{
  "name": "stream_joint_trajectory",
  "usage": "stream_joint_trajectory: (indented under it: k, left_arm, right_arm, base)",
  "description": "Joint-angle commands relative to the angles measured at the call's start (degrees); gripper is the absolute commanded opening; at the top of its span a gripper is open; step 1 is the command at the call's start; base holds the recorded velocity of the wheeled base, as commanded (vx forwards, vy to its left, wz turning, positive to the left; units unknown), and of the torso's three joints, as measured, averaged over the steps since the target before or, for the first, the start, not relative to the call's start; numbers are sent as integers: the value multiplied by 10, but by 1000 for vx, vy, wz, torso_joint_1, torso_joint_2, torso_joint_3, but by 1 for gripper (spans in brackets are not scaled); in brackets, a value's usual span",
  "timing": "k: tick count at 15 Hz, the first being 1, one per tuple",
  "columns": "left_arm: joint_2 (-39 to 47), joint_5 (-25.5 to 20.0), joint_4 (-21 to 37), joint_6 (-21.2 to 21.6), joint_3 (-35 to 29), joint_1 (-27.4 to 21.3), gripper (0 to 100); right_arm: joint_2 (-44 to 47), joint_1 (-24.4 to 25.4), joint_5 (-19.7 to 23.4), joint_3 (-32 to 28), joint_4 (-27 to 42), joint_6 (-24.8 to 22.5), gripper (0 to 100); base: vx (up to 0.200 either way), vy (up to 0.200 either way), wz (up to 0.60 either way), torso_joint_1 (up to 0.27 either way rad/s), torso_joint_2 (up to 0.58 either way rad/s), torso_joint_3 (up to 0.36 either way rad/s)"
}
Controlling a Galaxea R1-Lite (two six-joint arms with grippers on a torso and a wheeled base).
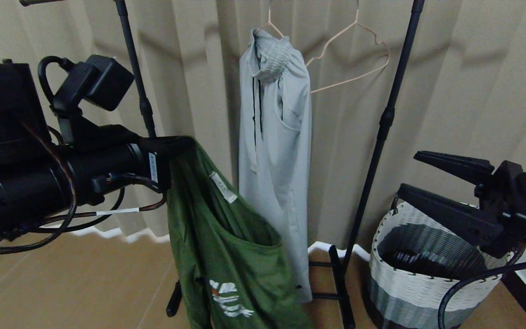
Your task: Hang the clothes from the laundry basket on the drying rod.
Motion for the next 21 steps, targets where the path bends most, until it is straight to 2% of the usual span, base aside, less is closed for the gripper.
stream_joint_trajectory:
  k: [1,3,4,6,7,11,12,13,14,16,17,18,19,21]
  left_arm:
    - [11,1,-1,0,3,2,0]
    - [-1,17,1,2,28,9,0]
    - [-33,38,2,3,75,30,0]
    - [-88,44,2,3,155,77,0]
    - [-123,44,3,3,197,112,0]
    - [-280,44,7,3,349,253,0]
    - [-303,44,10,3,365,270,0]
    - [-366,43,36,3,401,303,0]
    - [-401,41,59,2,414,311,0]
    - [-518,36,143,0,442,309,0]
    - [-550,32,162,-1,447,307,0]
    - [-608,23,195,-1,453,305,0]
    - [-690,7,254,0,455,305,0]
    - [-763,-14,308,3,455,303,0]
  right_arm:
    - [-13,4,-2,9,1,-1,100]
    - [-11,-2,-5,28,2,-11,100]
    - [-17,-29,-8,59,2,-39,100]
    - [-35,-76,-18,109,2,-116,100]
    - [-43,-91,-32,130,2,-137,100]
    - [-107,-137,-131,222,8,-137,100]
    - [-119,-139,-137,232,9,-137,100]
    - [-148,-149,-144,261,11,-137,100]
    - [-163,-156,-144,273,16,-137,100]
    - [-223,-180,-147,273,55,-136,100]
    - [-244,-186,-149,273,82,-135,100]
    - [-293,-194,-151,273,136,-136,100]
    - [-371,-194,-152,273,217,-136,100]
    - [-444,-194,-152,273,300,-136,100]
  base:
    - [0,0,0,0,0,0]
    - [0,0,0,0,0,0]
    - [0,0,0,0,0,0]
    - [0,0,0,0,0,0]
    - [0,0,0,0,0,0]
    - [0,0,0,0,0,0]
    - [0,0,0,0,0,0]
    - [0,0,0,0,0,0]
    - [0,0,0,0,0,0]
    - [0,0,0,0,0,0]
    - [0,0,0,0,0,0]
    - [0,0,0,0,0,0]
    - [0,0,0,0,0,0]
    - [0,0,0,0,0,0]
